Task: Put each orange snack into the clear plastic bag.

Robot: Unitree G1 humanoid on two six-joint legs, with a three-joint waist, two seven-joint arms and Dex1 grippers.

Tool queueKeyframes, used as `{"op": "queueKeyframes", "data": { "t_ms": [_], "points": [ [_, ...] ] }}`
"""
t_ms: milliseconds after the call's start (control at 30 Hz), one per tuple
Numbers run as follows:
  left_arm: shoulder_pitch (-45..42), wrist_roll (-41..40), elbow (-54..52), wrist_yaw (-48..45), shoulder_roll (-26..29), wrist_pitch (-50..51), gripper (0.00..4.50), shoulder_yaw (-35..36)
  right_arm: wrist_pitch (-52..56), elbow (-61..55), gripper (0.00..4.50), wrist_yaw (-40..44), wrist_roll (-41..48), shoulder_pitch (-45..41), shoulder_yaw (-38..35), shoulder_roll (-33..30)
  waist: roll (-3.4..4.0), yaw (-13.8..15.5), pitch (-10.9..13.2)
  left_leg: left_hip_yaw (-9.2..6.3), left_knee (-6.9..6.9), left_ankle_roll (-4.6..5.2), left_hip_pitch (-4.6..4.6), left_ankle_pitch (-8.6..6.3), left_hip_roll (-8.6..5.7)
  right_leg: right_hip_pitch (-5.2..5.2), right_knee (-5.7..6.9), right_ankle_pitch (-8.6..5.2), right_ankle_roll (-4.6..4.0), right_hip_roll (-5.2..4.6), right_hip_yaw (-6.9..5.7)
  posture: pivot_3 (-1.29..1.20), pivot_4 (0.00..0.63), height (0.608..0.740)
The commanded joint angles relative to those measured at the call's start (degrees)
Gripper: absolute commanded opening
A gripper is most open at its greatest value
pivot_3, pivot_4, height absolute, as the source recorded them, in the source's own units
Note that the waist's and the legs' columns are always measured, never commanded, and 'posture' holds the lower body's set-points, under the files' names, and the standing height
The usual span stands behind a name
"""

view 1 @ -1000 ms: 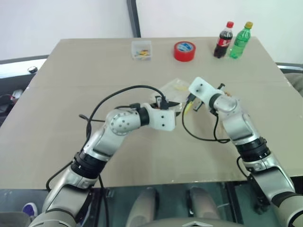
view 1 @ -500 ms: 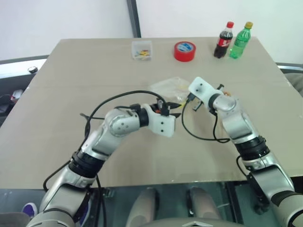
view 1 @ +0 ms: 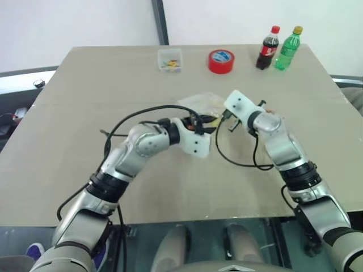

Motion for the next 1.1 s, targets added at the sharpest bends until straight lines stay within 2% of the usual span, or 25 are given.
{"op": "queueKeyframes", "data": {
  "t_ms": [33, 200, 300, 333, 567, 733, 833, 1000, 1100],
  "points": [
    [-1.82, 0.98, 0.82, 1.86, -0.52, -3.05, 1.52, 0.09, 0.13, -1.65, 0.0, -0.46, 0.28, -1.88, -0.35, 0.19, 0.0, 0.0, 0.0, 0.0, 0.0, 0.0, 0.0, 0.0, 0.0, 0.0, 0.0, 0.0, 0.0, 0.0, 0.0, 0.0, 0.15, 0.74],
    [-2.97, 2.16, 4.1, 2.99, -1.63, -4.95, 1.52, -0.38, 0.75, -2.25, 0.0, -0.36, 0.41, -1.85, -0.27, 0.51, 0.0, -0.01, 0.0, 0.0, 0.02, 0.0, 0.0, 0.0, 0.0, -0.01, 0.04, 0.0, 0.0, 0.0, 0.0, 0.0, 0.15, 0.74],
    [-3.46, 1.79, 5.41, 2.87, -2.28, -5.34, 0.23, -0.31, 1.2, -3.1, 0.0, -0.34, 0.52, -1.55, -0.21, 0.74, 0.0, -0.02, 0.0, 0.0, 0.03, 0.0, 0.0, 0.0, 0.0, -0.01, 0.05, 0.0, 0.0, 0.0, 0.0, 0.0, 0.15, 0.74],
    [-3.38, 1.41, 5.75, 2.69, -2.31, -5.21, 0.09, -0.1, 1.36, -3.51, 0.0, -0.37, 0.6, -1.37, -0.28, 0.82, 0.0, -0.03, 0.0, 0.0, 0.03, 0.0, 0.0, 0.0, 0.0, -0.01, 0.05, 0.0, 0.0, 0.0, 0.0, 0.0, 0.15, 0.74],
    [-2.58, -4.42, 9.53, 1.24, -1.73, -2.8, 0.09, 3.54, 1.34, -7.72, 0.0, -0.65, 1.6, 0.91, -0.98, 0.87, 0.0, -0.07, 0.0, -0.01, 0.03, 0.0, 0.0, 0.0, 0.0, -0.03, 0.08, 0.0, 0.0, 0.0, 0.01, 0.0, 0.15, 0.74],
    [-1.41, -23.12, 15.94, -8.82, -2.98, -4.33, 0.09, 7.78, 1.21, -14.13, 0.0, 0.3, 3.82, 5.12, -2.77, -0.75, 0.0, -0.07, 0.0, -0.02, 0.06, 0.01, -0.01, 0.0, 0.0, -0.04, 0.08, 0.0, 0.01, -0.02, 0.0, 0.0, 0.15, 0.74],
    [-0.58, -29.74, 17.83, -11.91, -4.07, -4.69, 0.0, 10.43, 1.35, -16.29, 0.91, -0.66, 4.24, 7.17, -3.79, -1.86, 0.0, -0.05, 0.0, -0.03, 0.08, 0.01, -0.02, 0.0, 0.0, -0.03, 0.08, 0.0, 0.0, -0.05, -0.01, 0.0, 0.15, 0.74],
    [0.35, -36.53, 17.95, -17.13, -4.56, -1.37, 0.0, 12.82, 1.07, -20.0, 3.29, -2.66, 4.03, 10.46, -4.91, -2.71, 0.0, -0.05, 0.0, -0.04, 0.1, 0.01, -0.01, 0.0, 0.0, -0.03, 0.11, 0.0, 0.01, -0.04, -0.02, 0.0, 0.15, 0.74],
    [0.82, -40.17, 17.46, -19.32, -4.97, 0.85, 0.0, 14.51, 1.97, -23.29, 3.29, -2.65, 5.02, 12.84, -6.4, -3.0, 0.0, -0.08, 0.0, -0.03, 0.1, 0.01, -0.01, 0.0, 0.0, -0.02, 0.12, 0.0, 0.01, -0.03, -0.01, 0.0, 0.15, 0.74]
  ]
}}
